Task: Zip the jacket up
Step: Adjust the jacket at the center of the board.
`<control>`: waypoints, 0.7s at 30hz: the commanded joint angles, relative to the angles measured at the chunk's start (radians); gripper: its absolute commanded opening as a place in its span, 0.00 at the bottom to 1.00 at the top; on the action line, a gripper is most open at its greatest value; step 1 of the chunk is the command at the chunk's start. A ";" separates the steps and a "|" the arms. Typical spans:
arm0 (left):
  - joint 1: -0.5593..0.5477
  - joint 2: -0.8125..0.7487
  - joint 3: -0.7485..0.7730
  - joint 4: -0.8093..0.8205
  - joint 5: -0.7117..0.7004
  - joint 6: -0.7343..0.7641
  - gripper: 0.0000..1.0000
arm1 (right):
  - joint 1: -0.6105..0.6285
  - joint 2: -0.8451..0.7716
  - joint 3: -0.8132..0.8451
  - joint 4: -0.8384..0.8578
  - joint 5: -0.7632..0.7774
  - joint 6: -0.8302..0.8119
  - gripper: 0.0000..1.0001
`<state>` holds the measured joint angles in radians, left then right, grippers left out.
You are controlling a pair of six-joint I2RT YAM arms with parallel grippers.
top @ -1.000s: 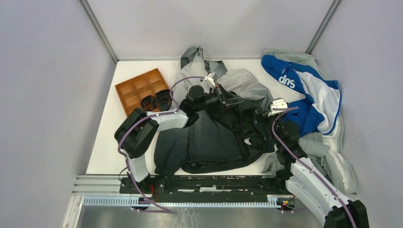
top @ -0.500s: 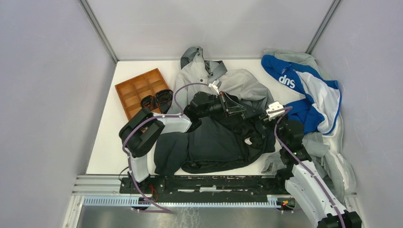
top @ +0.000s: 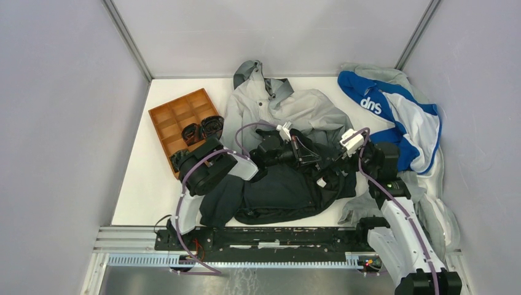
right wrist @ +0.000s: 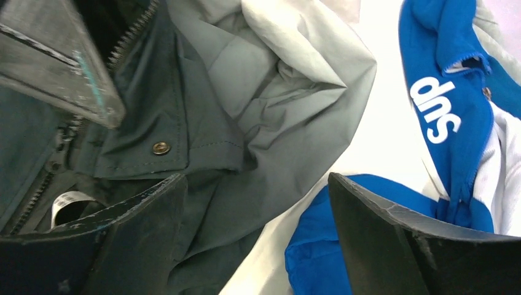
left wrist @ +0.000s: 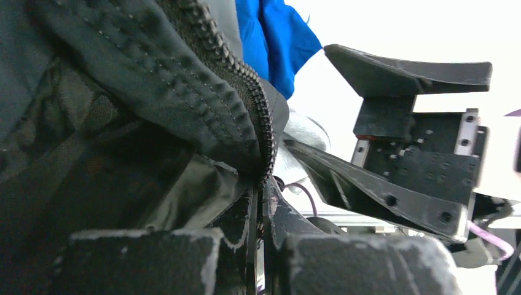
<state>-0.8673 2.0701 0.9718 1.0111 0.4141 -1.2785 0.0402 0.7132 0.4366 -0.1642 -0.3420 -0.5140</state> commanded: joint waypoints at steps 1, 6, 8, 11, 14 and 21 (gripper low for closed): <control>-0.007 0.045 0.035 0.095 -0.044 0.060 0.02 | -0.025 0.039 0.126 -0.160 -0.135 -0.083 0.94; -0.008 0.074 0.034 0.127 -0.064 0.059 0.02 | -0.032 0.105 0.229 -0.295 -0.247 -0.137 0.98; -0.009 0.070 0.019 0.166 -0.075 0.069 0.02 | -0.034 0.144 0.264 -0.328 -0.271 -0.129 0.98; -0.007 0.054 -0.014 0.226 -0.093 0.114 0.02 | -0.035 0.201 0.313 -0.357 -0.323 -0.101 0.98; -0.009 0.033 -0.058 0.311 -0.116 0.164 0.02 | -0.034 0.259 0.371 -0.378 -0.368 -0.068 0.98; -0.008 0.041 -0.102 0.511 -0.152 0.181 0.02 | -0.067 0.335 0.519 -0.455 -0.351 -0.117 0.98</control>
<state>-0.8719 2.1365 0.8753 1.3220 0.3073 -1.1675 0.0067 1.0386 0.8593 -0.5678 -0.6628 -0.5999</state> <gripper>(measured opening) 0.046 0.979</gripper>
